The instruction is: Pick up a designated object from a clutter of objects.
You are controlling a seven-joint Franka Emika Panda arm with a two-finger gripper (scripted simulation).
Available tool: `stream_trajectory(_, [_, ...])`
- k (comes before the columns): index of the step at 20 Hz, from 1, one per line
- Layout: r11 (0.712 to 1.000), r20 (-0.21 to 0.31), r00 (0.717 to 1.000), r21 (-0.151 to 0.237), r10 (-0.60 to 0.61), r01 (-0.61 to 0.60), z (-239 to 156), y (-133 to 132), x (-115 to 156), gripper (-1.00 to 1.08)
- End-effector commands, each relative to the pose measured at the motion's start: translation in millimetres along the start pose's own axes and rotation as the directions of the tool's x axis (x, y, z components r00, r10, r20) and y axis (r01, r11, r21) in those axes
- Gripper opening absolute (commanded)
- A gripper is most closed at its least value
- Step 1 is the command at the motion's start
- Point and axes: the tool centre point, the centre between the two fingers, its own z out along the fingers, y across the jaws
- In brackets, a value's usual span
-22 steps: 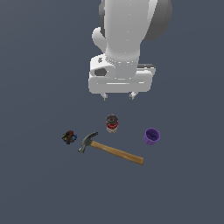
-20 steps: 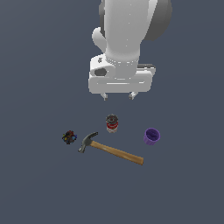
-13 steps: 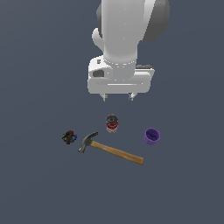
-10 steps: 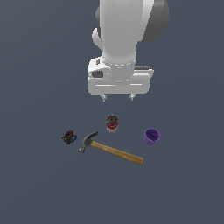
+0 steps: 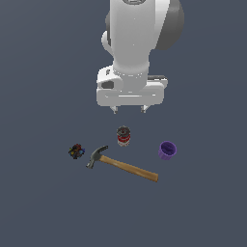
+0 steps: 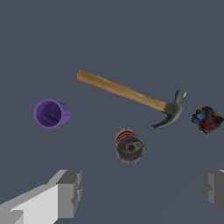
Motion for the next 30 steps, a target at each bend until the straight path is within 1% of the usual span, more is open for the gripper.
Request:
stream_trajectory(1, [1.0, -0.001, 1.0, -0.001, -0.015, 0.015, 8, 1, 0, 1.0])
stream_trajectory(5, [0.999, -0.004, 0.999, -0.004, -0.054, 0.054, 27, 4, -1, 1.0])
stream_trajectory(10, [0.992, -0.009, 0.992, -0.009, -0.123, 0.123, 60, 8, -5, 1.0])
stream_trajectory(16, [0.973, -0.015, 0.973, -0.017, -0.229, 0.229, 109, 15, -17, 1.0])
stream_trajectory(20, [0.958, -0.018, 0.958, -0.022, -0.287, 0.286, 134, 18, -26, 1.0])
stream_trajectory(25, [0.942, -0.02, 0.942, -0.026, -0.336, 0.336, 156, 20, -35, 1.0])
stream_trajectory(30, [0.932, -0.021, 0.932, -0.028, -0.362, 0.361, 166, 22, -40, 1.0])
